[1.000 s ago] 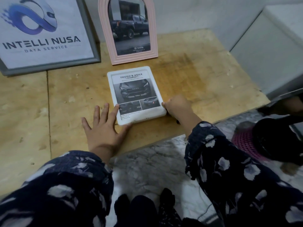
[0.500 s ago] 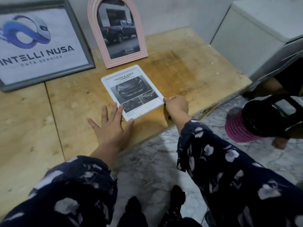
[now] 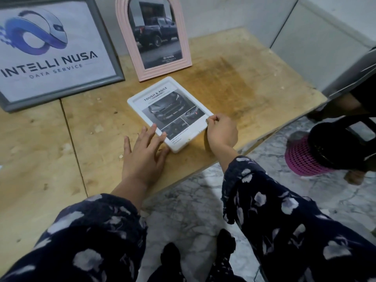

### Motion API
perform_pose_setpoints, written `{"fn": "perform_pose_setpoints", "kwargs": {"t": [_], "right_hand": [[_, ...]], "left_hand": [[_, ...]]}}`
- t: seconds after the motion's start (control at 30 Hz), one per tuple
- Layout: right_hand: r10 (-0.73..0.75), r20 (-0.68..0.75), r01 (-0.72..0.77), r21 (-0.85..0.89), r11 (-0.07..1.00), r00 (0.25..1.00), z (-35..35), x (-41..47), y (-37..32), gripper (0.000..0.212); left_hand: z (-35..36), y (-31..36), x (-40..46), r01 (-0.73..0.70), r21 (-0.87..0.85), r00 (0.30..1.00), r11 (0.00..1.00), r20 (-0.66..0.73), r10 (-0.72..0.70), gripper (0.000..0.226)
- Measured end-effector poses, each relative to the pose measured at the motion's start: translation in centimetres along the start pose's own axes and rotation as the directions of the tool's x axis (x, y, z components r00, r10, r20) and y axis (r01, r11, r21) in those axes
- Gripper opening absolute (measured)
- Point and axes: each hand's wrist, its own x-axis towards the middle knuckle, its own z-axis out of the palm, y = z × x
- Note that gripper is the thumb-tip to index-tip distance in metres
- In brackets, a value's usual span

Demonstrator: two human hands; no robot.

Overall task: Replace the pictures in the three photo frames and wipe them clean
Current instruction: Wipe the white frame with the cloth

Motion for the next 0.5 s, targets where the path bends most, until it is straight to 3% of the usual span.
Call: {"fn": "perform_pose_setpoints", "kwargs": {"t": [0.5], "right_hand": [[-0.076, 0.067, 0.07, 0.086, 0.994, 0.995, 1.9, -6.4, -0.1, 0.016]], "left_hand": [[-0.3, 0.6, -0.2, 0.036, -0.012, 0.999, 0.999, 0.006, -0.036, 0.043]]}}
